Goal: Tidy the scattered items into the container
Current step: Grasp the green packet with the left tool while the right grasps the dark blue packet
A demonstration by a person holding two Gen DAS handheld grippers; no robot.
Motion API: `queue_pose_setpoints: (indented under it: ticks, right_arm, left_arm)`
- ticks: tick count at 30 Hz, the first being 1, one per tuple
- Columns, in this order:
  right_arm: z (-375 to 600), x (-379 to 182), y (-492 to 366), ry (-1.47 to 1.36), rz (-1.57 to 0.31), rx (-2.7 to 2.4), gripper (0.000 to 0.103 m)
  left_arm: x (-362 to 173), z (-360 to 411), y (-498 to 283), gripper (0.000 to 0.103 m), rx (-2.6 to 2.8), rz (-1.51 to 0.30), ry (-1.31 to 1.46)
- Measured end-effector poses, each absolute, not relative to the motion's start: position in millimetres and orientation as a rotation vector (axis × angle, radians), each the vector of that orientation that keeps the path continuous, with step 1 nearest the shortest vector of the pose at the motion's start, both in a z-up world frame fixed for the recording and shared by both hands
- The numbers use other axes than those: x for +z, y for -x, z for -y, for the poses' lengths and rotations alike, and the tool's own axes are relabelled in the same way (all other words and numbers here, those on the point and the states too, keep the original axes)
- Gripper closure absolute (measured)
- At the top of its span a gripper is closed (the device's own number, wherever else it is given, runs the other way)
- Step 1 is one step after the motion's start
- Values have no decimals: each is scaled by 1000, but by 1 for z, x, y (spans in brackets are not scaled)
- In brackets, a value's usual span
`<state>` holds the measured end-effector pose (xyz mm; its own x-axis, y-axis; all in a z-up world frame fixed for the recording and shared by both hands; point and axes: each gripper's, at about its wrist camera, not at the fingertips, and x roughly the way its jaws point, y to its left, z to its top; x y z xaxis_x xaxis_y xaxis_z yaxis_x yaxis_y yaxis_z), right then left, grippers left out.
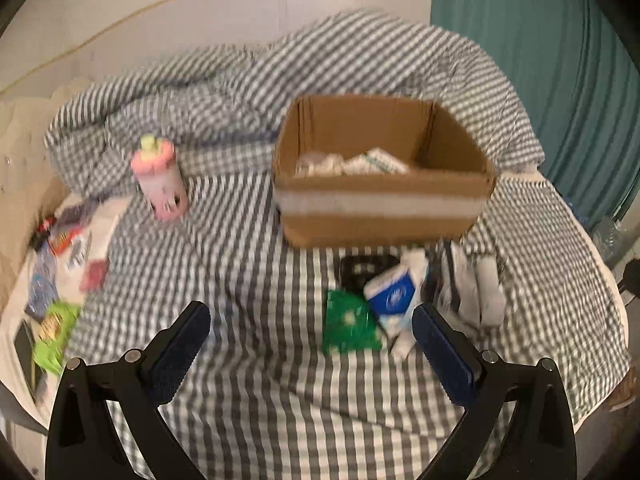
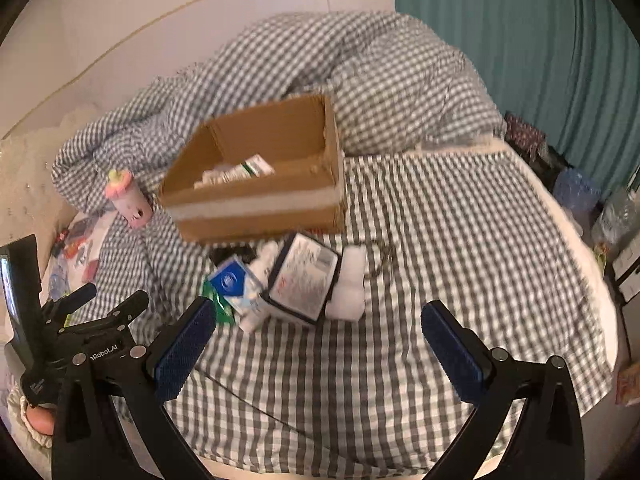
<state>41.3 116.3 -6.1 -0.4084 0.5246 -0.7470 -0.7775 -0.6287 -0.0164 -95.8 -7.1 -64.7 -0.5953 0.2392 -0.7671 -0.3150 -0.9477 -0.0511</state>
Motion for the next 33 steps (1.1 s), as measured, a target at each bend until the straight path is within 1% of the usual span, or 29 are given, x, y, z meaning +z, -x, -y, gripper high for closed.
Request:
queue_pose_setpoints:
  ticks: [3, 6, 13, 19, 23, 30, 31, 32, 33]
  right_arm:
    - [-119, -30, -42, 969, -455, 2078, 0]
    - [-123, -52, -36, 1025, -433, 2053, 0]
    - [-135, -82, -20, 1084, -482, 2037, 0]
    - [-146, -98, -6, 1123, -483, 2019, 1]
    - [-153, -107, -1, 1139, -499, 2006, 1]
    - [-162, -116, 12, 1159, -498, 1999, 1]
    - [-163, -117, 15, 1162, -499, 2000, 1]
    - [-163, -118, 17, 1165, -499, 2000, 1]
    - [-164, -119, 20, 1166, -496, 2001, 1]
  left_arm:
    - [-88, 5, 92, 0, 2546, -139, 1198]
    - [-110, -1, 91, 0, 2537, -186, 1195]
    - [-157, -16, 105, 0, 2453, -218, 1289]
    - [-177, -26, 119, 0, 2412, -208, 1316]
    - [-188, -29, 131, 0, 2363, -156, 1349]
    - [-205, -43, 148, 0, 2349, -173, 1383]
    - [-209, -44, 152, 3, 2343, -174, 1398]
    - [-212, -45, 154, 16, 2335, -174, 1411]
    - [-215, -45, 156, 26, 2333, -178, 1418]
